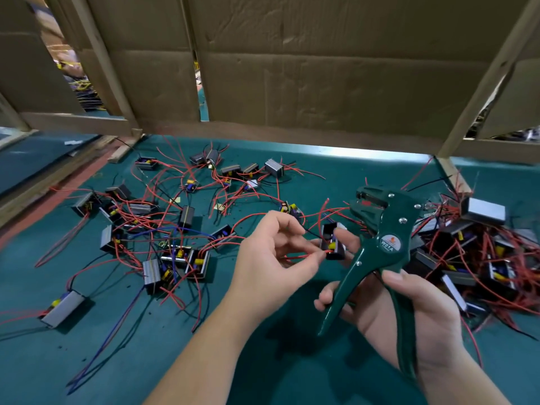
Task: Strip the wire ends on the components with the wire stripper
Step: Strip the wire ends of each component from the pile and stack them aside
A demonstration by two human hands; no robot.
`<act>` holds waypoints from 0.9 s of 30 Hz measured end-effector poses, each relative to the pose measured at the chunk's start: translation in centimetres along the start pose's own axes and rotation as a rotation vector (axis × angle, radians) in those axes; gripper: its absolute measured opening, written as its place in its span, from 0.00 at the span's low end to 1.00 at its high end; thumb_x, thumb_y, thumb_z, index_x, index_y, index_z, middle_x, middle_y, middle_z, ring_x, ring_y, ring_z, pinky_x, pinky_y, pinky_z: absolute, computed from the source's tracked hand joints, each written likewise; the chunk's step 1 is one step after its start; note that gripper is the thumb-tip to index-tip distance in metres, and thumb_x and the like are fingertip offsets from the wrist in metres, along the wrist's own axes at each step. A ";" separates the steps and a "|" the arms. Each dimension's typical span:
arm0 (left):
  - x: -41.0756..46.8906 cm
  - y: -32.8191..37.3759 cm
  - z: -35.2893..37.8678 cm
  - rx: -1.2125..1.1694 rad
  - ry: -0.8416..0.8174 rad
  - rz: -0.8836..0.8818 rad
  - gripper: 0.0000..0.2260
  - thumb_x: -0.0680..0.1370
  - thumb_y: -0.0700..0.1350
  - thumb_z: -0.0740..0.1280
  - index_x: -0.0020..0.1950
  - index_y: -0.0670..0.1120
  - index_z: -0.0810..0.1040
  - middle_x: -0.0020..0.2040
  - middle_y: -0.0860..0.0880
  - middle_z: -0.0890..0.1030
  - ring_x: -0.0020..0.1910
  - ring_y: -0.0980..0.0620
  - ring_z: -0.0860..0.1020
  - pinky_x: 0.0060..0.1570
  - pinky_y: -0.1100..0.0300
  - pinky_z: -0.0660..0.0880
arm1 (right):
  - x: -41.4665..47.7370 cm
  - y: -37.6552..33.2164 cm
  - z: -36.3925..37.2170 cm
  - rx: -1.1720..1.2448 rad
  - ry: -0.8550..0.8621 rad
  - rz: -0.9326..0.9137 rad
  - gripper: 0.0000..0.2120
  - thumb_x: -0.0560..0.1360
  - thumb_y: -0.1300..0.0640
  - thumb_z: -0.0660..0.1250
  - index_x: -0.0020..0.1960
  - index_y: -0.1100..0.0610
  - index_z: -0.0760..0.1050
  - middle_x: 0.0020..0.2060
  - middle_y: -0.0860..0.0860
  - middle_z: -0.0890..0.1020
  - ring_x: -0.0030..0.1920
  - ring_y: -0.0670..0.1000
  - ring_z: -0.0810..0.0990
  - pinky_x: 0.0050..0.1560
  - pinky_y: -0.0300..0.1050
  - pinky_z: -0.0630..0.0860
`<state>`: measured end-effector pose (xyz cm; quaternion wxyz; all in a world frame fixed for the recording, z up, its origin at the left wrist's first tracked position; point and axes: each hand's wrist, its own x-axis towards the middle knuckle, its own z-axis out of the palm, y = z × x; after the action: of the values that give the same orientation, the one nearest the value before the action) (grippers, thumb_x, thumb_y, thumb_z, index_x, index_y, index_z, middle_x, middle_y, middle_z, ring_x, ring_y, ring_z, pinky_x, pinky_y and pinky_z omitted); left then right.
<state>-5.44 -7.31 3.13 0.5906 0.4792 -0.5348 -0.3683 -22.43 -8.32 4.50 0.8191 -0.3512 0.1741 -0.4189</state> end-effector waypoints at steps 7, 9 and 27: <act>0.6 0.4 -0.4 -0.230 0.036 -0.420 0.21 0.71 0.40 0.75 0.59 0.48 0.69 0.41 0.52 0.84 0.42 0.53 0.84 0.29 0.58 0.78 | 0.3 1.4 0.0 -0.049 0.056 0.003 0.39 0.56 0.55 0.80 0.65 0.64 0.74 0.41 0.69 0.78 0.39 0.67 0.78 0.45 0.61 0.77; 0.9 0.9 -1.2 -0.365 0.108 -0.601 0.19 0.73 0.39 0.72 0.62 0.44 0.72 0.46 0.50 0.84 0.42 0.52 0.85 0.26 0.62 0.76 | 0.4 1.7 -0.2 -0.065 0.088 -0.011 0.40 0.55 0.54 0.81 0.65 0.64 0.75 0.40 0.69 0.77 0.38 0.68 0.78 0.44 0.63 0.77; 0.8 -0.1 -2.9 0.212 0.004 -0.152 0.04 0.74 0.43 0.72 0.43 0.52 0.84 0.40 0.55 0.84 0.34 0.58 0.74 0.41 0.66 0.70 | 0.2 2.6 -1.0 -0.146 -0.023 0.099 0.35 0.64 0.56 0.76 0.68 0.66 0.70 0.42 0.69 0.78 0.40 0.68 0.77 0.44 0.67 0.69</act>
<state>-2.43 -7.61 3.36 0.5081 0.5790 -0.5317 -0.3521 -21.44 -7.82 1.95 0.8128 -0.4057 0.2120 -0.3603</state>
